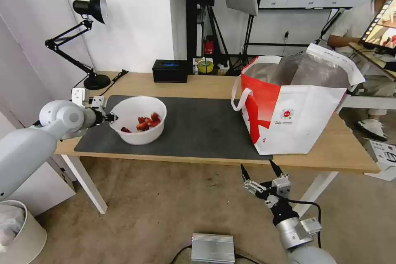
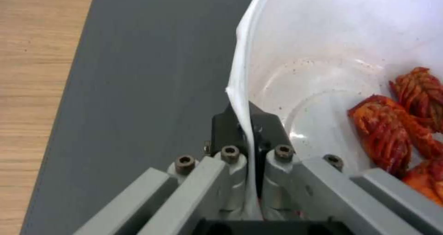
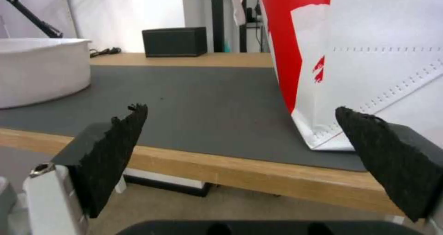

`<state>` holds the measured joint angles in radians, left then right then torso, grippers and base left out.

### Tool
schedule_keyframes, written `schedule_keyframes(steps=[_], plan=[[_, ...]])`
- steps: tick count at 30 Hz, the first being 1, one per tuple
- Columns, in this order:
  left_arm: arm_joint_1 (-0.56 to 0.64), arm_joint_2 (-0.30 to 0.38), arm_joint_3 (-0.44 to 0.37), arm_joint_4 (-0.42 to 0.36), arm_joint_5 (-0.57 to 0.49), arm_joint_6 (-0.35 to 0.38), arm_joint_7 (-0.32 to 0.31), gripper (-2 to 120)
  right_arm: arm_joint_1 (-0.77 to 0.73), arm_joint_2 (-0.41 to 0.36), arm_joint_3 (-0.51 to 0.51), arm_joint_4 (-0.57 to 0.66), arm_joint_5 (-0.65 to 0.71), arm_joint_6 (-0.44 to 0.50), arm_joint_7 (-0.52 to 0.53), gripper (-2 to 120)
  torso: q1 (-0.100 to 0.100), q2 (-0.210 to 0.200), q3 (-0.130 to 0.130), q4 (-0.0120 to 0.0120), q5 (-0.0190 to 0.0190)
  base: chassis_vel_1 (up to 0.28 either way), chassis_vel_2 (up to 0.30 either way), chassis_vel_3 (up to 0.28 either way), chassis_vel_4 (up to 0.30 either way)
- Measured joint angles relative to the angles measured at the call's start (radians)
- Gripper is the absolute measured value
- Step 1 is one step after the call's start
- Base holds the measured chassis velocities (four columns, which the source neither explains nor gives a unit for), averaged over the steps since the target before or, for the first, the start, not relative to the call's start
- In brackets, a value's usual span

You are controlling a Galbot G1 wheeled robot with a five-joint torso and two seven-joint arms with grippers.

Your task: Pick up the trash from the table and place it into the takeout bag.

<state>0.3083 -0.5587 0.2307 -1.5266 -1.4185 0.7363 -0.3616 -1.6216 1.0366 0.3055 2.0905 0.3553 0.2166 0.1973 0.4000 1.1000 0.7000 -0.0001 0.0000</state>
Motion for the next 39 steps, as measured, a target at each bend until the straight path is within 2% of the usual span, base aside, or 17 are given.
schedule_keyframes(steps=[7, 12, 16, 18, 19, 21, 28, 30, 34, 39], plan=[[0.010, 0.003, -0.005, -0.013, 0.001, -0.001, 0.004, 0, 0.000, 0.000, 0.000, 0.000, 0.000, 0.000, 0.000, 100, 0.000, 0.000, 0.000, 0.0002, 0.0000, 0.000, 0.000, 0.000, 0.000], [0.018, -0.021, -0.070, -0.041, -0.023, -0.001, -0.002, 0, 0.000, 0.000, 0.000, 0.000, 0.000, 0.000, 0.000, 100, 0.000, 0.000, 0.000, 0.0001, 0.0000, 0.000, 0.000, 0.000, 0.000], [-0.018, -0.040, -0.107, -0.082, -0.086, -0.001, -0.033, 0, 0.000, 0.000, 0.000, 0.000, 0.000, 0.000, 0.000, 100, 0.000, 0.000, 0.000, 0.0002, 0.0000, 0.000, 0.000, 0.000, 0.000], [-0.018, -0.040, -0.107, -0.082, -0.086, -0.001, -0.033, 0, 0.000, 0.000, 0.000, 0.000, 0.000, 0.000, 0.000, 100, 0.000, 0.000, 0.000, 0.0002, 0.0000, 0.000, 0.000, 0.000, 0.000], [-0.058, -0.053, -0.111, -0.102, -0.130, -0.001, -0.057, 0, 0.000, 0.000, 0.000, 0.000, 0.000, 0.000, 0.000, 100, 0.000, 0.000, 0.000, 0.0001, 0.0002, 0.000, 0.000, 0.000, 0.000], [-0.076, -0.059, -0.111, -0.109, -0.148, -0.001, -0.068, 0, 0.000, 0.000, 0.000, 0.000, 0.000, 0.000, 0.000, 100, 0.000, 0.000, 0.000, 0.0001, 0.0002, 0.000, 0.000, 0.000, 0.000], [-0.190, -0.105, -0.076, -0.140, -0.230, -0.001, -0.126, 0, 0.000, 0.000, 0.000, 0.000, 0.000, 0.000, 0.000, 100, 0.000, 0.000, 0.000, 0.0003, 0.0001, 0.000, 0.000, 0.000, 0.000], [-0.290, -0.162, -0.031, -0.140, -0.272, -0.001, -0.169, 0, 0.000, 0.000, 0.000, 0.000, 0.000, 0.000, 0.000, 100, 0.000, 0.000, 0.000, 0.0000, 0.0002, 0.000, 0.000, 0.000, 0.000], [-0.345, -0.200, -0.005, -0.138, -0.290, -0.001, -0.189, 0, 0.000, 0.000, 0.000, 0.000, 0.000, 0.000, 0.000, 100, 0.000, 0.000, 0.000, -0.0003, 0.0005, 0.000, 0.000, 0.000, 0.000], [-0.456, -0.302, 0.049, -0.101, -0.321, -0.008, -0.241, 0, 0.000, 0.000, 0.000, 0.000, 0.000, 0.000, 0.000, 100, 0.000, 0.000, 0.000, 0.0001, 0.0002, 0.000, 0.000, 0.000, 0.000]])
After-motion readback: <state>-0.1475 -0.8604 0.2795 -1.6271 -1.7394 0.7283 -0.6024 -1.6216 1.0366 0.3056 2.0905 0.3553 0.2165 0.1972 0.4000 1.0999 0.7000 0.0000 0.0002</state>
